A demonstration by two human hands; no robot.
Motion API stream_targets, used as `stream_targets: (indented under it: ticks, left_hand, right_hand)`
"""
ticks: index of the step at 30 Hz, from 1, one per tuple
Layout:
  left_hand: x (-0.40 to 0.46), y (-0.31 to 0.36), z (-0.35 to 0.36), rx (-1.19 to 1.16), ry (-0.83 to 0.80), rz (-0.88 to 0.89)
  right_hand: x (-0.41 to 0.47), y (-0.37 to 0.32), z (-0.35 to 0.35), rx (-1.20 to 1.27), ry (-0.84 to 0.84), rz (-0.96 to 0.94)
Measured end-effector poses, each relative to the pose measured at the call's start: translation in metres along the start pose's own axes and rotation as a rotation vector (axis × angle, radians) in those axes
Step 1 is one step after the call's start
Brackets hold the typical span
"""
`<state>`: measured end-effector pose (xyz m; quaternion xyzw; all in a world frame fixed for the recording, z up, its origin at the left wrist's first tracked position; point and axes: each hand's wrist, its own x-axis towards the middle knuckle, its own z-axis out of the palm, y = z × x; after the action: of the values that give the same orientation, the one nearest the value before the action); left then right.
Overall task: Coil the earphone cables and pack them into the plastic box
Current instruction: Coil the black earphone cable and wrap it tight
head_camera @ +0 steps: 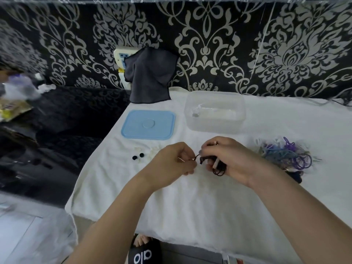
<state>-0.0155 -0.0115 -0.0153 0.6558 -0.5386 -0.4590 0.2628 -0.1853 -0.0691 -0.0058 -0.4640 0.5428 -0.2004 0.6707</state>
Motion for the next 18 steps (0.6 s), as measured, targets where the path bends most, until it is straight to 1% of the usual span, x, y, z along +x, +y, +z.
stream_targets:
  ticks: [1, 3, 6, 7, 9, 11, 13, 15, 18]
  left_hand:
    - [-0.002, 0.0, -0.003, 0.013, 0.015, -0.003]
    - [-0.003, -0.001, -0.009, 0.027, 0.023, -0.01]
    - [-0.003, 0.0, -0.018, 0.006, 0.004, -0.031]
    - [-0.002, -0.001, -0.021, -0.012, 0.025, -0.027]
    - [-0.001, -0.007, -0.031, 0.028, 0.153, -0.01]
    - [0.001, -0.016, -0.043, 0.203, 0.361, -0.019]
    - [-0.001, -0.028, -0.059, 0.342, 0.497, -0.064]
    - [-0.004, -0.039, -0.07, 0.42, 0.513, -0.12]
    - [-0.004, -0.051, -0.075, 0.51, 0.435, -0.152]
  right_hand:
    - [-0.001, -0.001, 0.001, -0.036, -0.019, 0.001]
    - [-0.003, -0.002, 0.003, -0.029, -0.052, 0.0]
    - [-0.003, -0.003, 0.001, 0.004, -0.032, -0.04]
    - [-0.003, -0.004, 0.0, 0.008, -0.024, -0.051]
    - [-0.003, -0.005, -0.001, 0.02, -0.033, -0.051]
    - [-0.004, -0.006, -0.001, 0.033, -0.051, -0.038]
    - [-0.006, -0.005, 0.001, 0.035, -0.056, -0.025]
    - [-0.006, -0.004, 0.003, 0.013, -0.049, -0.024]
    - [-0.006, -0.003, 0.004, -0.029, -0.047, -0.036]
